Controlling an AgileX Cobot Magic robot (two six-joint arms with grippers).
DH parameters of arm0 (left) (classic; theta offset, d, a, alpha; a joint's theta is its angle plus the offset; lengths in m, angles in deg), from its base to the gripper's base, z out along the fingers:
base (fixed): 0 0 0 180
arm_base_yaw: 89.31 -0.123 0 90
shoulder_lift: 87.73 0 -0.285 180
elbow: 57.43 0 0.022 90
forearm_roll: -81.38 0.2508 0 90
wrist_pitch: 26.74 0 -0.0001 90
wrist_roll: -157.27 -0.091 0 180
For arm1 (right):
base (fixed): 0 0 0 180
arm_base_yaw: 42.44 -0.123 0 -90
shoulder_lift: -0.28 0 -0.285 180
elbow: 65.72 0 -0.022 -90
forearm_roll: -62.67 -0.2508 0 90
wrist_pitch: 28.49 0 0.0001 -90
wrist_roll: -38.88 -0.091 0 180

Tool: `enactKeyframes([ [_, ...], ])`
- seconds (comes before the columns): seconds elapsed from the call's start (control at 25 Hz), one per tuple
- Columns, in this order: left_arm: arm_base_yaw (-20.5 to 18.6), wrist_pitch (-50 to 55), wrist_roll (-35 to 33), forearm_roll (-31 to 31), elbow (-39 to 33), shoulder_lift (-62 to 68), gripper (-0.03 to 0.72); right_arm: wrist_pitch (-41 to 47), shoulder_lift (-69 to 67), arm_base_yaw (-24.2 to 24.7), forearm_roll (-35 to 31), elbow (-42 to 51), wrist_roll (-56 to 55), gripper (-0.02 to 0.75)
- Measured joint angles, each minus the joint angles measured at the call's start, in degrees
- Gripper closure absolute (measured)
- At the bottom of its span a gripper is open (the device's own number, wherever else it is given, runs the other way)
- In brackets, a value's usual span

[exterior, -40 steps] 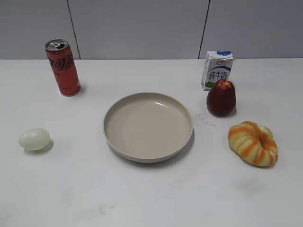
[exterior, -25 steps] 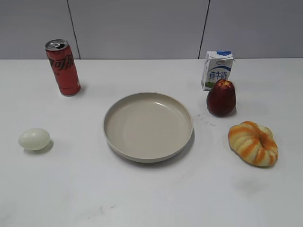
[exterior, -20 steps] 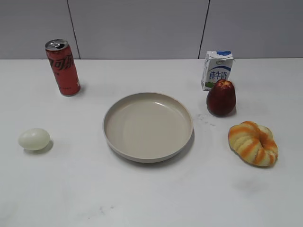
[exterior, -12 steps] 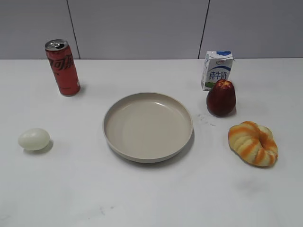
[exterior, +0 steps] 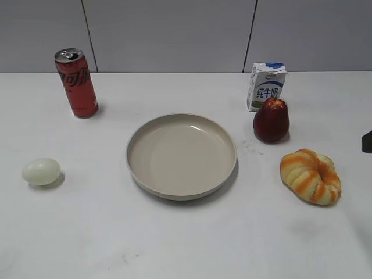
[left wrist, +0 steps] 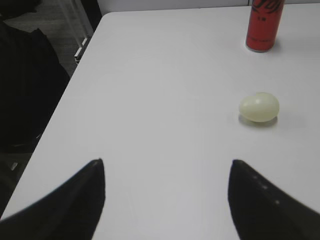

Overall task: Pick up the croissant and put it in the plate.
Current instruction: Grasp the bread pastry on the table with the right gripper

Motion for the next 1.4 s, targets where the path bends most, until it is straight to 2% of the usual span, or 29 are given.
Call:
enactKeyframes([
  [0.12, 0.00, 0.00, 0.00, 0.00, 0.00, 0.00, 0.105, 0.14, -8.19, -1.36, -0.27, -3.05, 0.21, 0.169],
  [0.2, 0.00, 0.00, 0.00, 0.00, 0.00, 0.00, 0.105, 0.14, -13.34, -3.99, 0.39, -5.15, 0.46, 0.169],
  [0.36, 0.00, 0.00, 0.00, 0.00, 0.00, 0.00, 0.105, -0.31, -22.54, -10.89, 5.65, -9.85, -2.44, 0.169],
  [0.52, 0.00, 0.00, 0.00, 0.00, 0.00, 0.00, 0.105, -0.17, -31.46, -14.10, 9.05, -14.92, -8.20, 0.169],
  [0.88, 0.00, 0.00, 0.00, 0.00, 0.00, 0.00, 0.105, 0.41, -43.32, -14.57, 12.59, -20.17, -15.74, 0.169],
  [1.2, 0.00, 0.00, 0.00, 0.00, 0.00, 0.00, 0.105, 0.20, -48.64, -14.57, 13.87, -20.88, -16.74, 0.169],
  [1.32, 0.00, 0.00, 0.00, 0.00, 0.00, 0.00, 0.105, 0.28, -48.70, -14.62, 14.79, -21.13, -16.74, 0.227],
  [1.4, 0.00, 0.00, 0.00, 0.00, 0.00, 0.00, 0.105, 0.84, -48.84, -14.64, 15.75, -21.66, -16.74, 0.334],
])
